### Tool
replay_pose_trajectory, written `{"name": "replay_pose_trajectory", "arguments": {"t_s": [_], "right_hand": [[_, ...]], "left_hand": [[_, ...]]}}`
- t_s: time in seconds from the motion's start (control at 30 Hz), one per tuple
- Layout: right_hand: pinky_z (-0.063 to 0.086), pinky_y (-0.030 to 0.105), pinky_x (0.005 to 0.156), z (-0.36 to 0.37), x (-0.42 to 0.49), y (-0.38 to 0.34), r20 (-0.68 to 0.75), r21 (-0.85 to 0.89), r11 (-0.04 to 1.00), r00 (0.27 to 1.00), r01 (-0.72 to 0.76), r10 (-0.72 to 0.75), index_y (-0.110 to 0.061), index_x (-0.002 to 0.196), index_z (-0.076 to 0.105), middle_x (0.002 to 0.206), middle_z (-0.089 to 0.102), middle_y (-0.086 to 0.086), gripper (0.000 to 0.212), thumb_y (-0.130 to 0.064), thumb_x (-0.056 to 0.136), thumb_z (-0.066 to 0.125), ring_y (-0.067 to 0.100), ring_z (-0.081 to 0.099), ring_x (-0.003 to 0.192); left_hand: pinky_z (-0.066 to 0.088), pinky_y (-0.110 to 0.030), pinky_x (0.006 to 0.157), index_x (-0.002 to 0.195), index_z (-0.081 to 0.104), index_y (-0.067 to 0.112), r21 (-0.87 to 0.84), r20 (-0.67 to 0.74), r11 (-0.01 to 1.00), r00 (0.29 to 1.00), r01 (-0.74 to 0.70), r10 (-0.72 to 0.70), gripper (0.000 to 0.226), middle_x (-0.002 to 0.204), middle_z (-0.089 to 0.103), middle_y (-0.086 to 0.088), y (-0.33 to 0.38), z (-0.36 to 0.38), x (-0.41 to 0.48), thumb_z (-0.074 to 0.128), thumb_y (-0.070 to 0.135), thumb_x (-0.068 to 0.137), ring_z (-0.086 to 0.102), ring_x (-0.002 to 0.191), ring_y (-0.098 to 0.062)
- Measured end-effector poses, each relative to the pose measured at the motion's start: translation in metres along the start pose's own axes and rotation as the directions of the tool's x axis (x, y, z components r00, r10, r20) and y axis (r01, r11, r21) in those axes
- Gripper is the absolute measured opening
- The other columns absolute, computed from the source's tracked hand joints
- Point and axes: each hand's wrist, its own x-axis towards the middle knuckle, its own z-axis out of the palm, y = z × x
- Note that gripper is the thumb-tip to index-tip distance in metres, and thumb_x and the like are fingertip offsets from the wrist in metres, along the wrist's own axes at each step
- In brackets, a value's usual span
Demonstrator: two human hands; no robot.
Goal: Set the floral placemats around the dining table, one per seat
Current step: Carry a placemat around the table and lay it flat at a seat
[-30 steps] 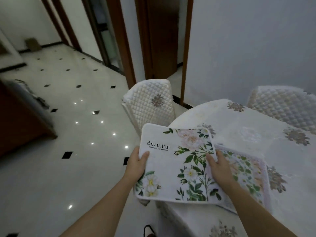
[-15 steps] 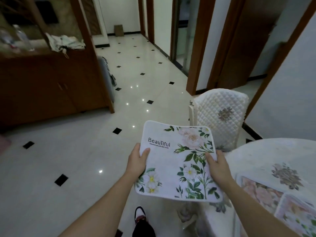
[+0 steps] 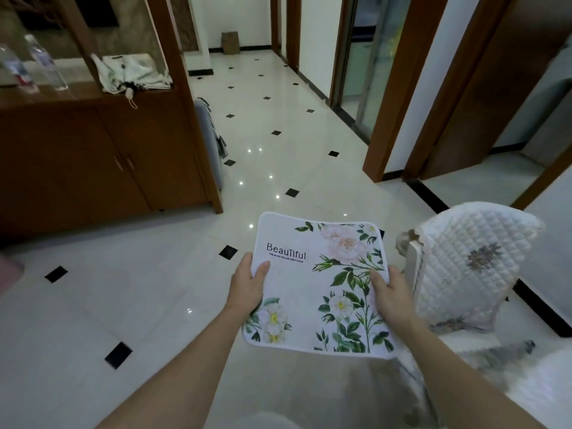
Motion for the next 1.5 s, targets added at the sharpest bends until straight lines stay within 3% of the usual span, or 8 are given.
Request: {"name": "replay_pose_trajectory", "arguments": {"t_s": [0.1,0.27,0.4,0.5,0.67,0.83,1.13,1.5], "right_hand": [[0.057,0.040,0.068,0.015,0.026,-0.008,0.008,0.013,1.000,1.000,-0.015,0.015,-0.019,0.107,0.052,0.093,0.069,0.003,0.020,-0.037,0.101,0.045,0.016,0.069,0.078],[0.041,0.029,0.082,0.027,0.077,-0.035,0.022,0.023,1.000,1.000,0.005,-0.005,-0.009,0.132,0.043,0.094,0.052,-0.008,0.034,-0.029,0.104,0.042,0.008,0.052,0.082],[0.037,0.008,0.062,0.033,0.128,-0.038,0.016,0.039,0.999,1.000,-0.014,0.014,-0.019,0.110,0.040,0.092,0.055,-0.011,0.011,-0.028,0.104,0.043,-0.005,0.048,0.075],[0.053,0.035,0.079,0.038,0.179,-0.043,-0.030,0.074,0.997,0.999,-0.015,0.017,-0.015,0.103,0.045,0.097,0.063,0.004,0.016,-0.031,0.102,0.046,0.007,0.058,0.080],[0.047,0.027,0.074,0.038,0.279,-0.049,-0.065,0.117,0.993,0.997,-0.021,0.028,-0.017,0.109,0.050,0.100,0.063,-0.005,0.014,-0.028,0.102,0.047,0.013,0.062,0.092],[0.056,0.051,0.088,0.012,0.375,-0.061,-0.127,0.162,0.984,0.987,-0.078,0.099,-0.018,0.122,0.053,0.111,0.068,0.004,0.030,-0.037,0.099,0.049,0.023,0.066,0.100],[0.059,0.040,0.072,-0.052,0.488,-0.056,-0.252,0.211,0.966,0.947,-0.148,0.200,-0.018,0.114,0.053,0.098,0.071,0.002,0.021,-0.034,0.100,0.049,0.017,0.070,0.083],[0.060,0.042,0.071,-0.115,0.594,-0.008,-0.430,0.288,0.914,0.814,-0.286,0.391,-0.022,0.117,0.052,0.101,0.070,0.001,0.023,-0.037,0.100,0.049,0.017,0.071,0.085]], "left_hand": [[0.055,-0.029,0.074,0.107,0.058,0.015,-0.019,0.033,1.000,0.999,0.011,-0.010,0.013,0.103,0.070,0.003,-0.001,-0.002,0.037,0.055,0.025,0.099,0.068,0.091,-0.013],[0.057,-0.032,0.074,0.105,0.059,0.013,-0.046,0.026,0.999,0.999,0.021,-0.020,0.012,0.099,0.071,0.001,0.006,0.008,0.098,0.057,0.024,0.098,0.069,0.089,-0.016],[0.058,-0.038,0.077,0.105,0.059,0.015,-0.028,0.053,0.999,0.998,0.028,-0.026,0.012,0.100,0.070,-0.002,0.005,0.025,0.152,0.057,0.025,0.098,0.068,0.091,-0.019],[0.054,-0.026,0.069,0.106,0.059,0.017,-0.006,0.066,1.000,0.998,0.016,-0.016,0.012,0.099,0.070,0.001,0.013,0.049,0.201,0.056,0.025,0.098,0.068,0.089,-0.015],[0.048,-0.017,0.060,0.103,0.058,0.015,0.028,0.070,1.000,0.998,-0.004,0.002,0.010,0.093,0.068,0.005,0.038,0.101,0.291,0.056,0.024,0.099,0.066,0.083,-0.009],[0.049,-0.013,0.062,0.105,0.058,0.016,0.043,0.130,0.999,0.991,-0.033,0.027,0.010,0.096,0.069,0.006,0.073,0.160,0.382,0.056,0.023,0.099,0.066,0.085,-0.006],[0.054,-0.018,0.069,0.111,0.060,0.018,0.010,0.326,0.997,0.942,-0.080,0.072,0.013,0.102,0.071,0.004,0.119,0.272,0.499,0.057,0.022,0.098,0.070,0.089,-0.008],[0.059,-0.035,0.076,0.104,0.059,0.020,0.035,0.609,0.996,0.792,-0.077,0.040,0.014,0.098,0.072,0.001,0.128,0.438,0.618,0.057,0.032,0.098,0.071,0.089,-0.015]]}}
